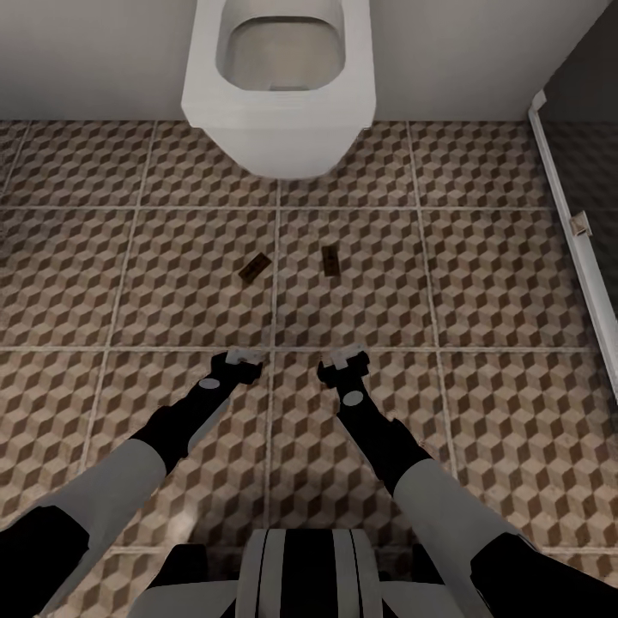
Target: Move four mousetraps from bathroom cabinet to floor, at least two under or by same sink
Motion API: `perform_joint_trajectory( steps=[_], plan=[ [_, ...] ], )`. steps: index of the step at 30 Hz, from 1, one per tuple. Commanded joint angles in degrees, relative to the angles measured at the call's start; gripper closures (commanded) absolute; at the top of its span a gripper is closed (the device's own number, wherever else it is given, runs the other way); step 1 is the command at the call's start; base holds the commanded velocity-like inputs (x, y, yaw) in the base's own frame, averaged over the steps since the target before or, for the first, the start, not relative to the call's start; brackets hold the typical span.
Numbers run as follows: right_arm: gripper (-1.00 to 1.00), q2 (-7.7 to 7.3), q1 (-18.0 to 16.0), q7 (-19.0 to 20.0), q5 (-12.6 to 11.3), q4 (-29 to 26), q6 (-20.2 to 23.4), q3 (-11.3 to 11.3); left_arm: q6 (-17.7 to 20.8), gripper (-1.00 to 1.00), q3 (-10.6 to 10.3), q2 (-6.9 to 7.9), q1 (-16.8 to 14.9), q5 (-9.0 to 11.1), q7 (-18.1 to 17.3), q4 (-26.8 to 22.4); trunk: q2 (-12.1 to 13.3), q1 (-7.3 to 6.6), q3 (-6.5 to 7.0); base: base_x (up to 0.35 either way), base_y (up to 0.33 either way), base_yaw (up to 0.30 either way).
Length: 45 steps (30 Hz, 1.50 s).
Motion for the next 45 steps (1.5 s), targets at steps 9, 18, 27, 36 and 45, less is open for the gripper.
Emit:
perform_joint_trajectory(
  steps=[9, 18, 27, 36, 45],
  plan=[
    [-1.00, 0.00, 0.0, -0.2, 0.6, 0.0, 0.5, 0.1, 0.2, -1.00, -0.4, 0.11, 0.0, 0.6, 0.6, -0.2, 0.0, -0.04, -0.03, -0.319, 0.000, 0.000],
    [-1.00, 0.00, 0.0, -0.3, 0.6, 0.0, 0.5, 0.1, 0.4, -1.00, -0.5, 0.05, 0.0, 0.6, 0.6, -0.8, 0.0, -0.04, -0.03, -0.083, 0.000, 0.000],
    [-1.00, 0.00, 0.0, -0.2, 0.5, 0.0, 0.5, 0.1, 0.5, -1.00, -0.4, 0.09, 0.0, 0.6, 0.7, -0.8, 0.0, -0.04, -0.03, -0.008, 0.000, 0.000],
    [-1.00, 0.00, 0.0, -0.2, 0.5, 0.0, 0.5, 0.1, 0.6, -1.00, -0.4, 0.11, 0.0, 0.6, 0.7, -0.7, 0.0, -0.04, -0.03, 0.000, 0.000, 0.000],
    [-1.00, 0.00, 0.0, -0.2, 0.5, 0.0, 0.5, 0.1, 0.6, -1.00, -0.4, 0.13, 0.0, 0.6, 0.7, -0.8, 0.0, -0.04, -0.03, 0.000, 0.000, 0.000]
  ],
)
